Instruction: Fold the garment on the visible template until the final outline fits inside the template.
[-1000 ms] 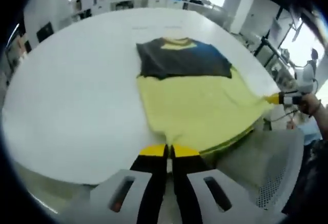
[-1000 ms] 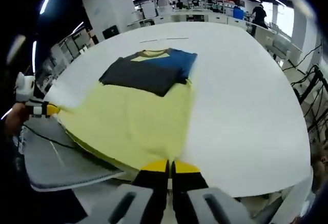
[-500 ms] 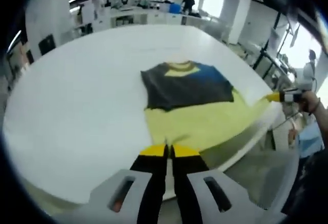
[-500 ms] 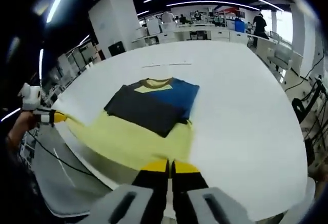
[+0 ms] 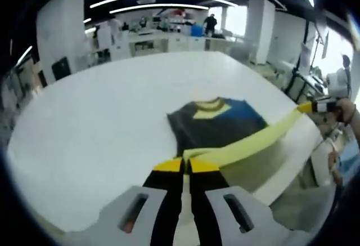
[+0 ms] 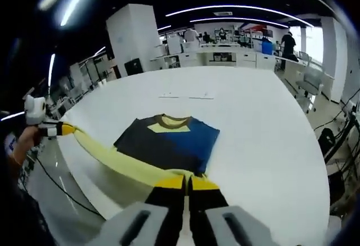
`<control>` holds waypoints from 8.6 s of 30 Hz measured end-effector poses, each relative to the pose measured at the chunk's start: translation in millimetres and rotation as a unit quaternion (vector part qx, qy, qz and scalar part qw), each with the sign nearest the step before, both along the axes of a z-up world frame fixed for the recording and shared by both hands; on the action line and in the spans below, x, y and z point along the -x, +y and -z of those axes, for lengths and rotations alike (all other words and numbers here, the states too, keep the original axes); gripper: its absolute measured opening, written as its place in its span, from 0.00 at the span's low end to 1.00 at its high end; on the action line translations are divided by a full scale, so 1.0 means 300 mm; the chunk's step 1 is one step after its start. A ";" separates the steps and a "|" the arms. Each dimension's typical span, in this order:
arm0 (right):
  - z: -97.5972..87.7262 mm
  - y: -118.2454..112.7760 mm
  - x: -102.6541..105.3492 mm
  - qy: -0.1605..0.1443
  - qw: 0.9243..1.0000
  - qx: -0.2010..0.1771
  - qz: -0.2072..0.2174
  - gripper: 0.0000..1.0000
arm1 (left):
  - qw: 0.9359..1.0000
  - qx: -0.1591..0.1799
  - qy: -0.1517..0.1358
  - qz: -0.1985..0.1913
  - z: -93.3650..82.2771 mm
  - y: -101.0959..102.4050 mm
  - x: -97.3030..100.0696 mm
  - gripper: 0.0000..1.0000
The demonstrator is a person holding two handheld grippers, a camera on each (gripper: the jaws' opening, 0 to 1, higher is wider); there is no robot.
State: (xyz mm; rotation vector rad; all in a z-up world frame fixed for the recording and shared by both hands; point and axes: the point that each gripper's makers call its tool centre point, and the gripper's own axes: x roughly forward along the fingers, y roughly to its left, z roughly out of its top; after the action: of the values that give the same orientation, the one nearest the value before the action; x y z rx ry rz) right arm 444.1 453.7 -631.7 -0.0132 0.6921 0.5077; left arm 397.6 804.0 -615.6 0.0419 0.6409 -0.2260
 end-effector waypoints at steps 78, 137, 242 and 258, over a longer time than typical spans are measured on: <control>0.452 0.052 -0.781 0.021 0.992 -0.002 0.127 0.00 | 0.984 0.027 -0.008 -0.174 0.490 0.118 -0.780 0.00; 0.431 0.022 -0.828 -0.024 0.990 -0.005 0.136 0.39 | 0.993 0.040 -0.047 -0.103 0.468 0.109 -0.850 0.42; 0.479 0.042 -0.101 0.156 0.987 0.011 0.030 0.00 | 0.995 0.042 0.078 0.038 0.507 -0.038 -0.149 0.03; 0.425 0.028 -0.101 0.124 0.992 0.020 0.022 0.37 | 0.996 0.034 0.074 0.020 0.476 0.016 -0.114 0.31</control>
State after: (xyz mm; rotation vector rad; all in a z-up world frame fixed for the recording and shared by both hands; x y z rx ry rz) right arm 474.4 462.3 -759.1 0.0287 0.9429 0.4565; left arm 431.8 808.8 -758.4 -0.0278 0.7800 -0.2913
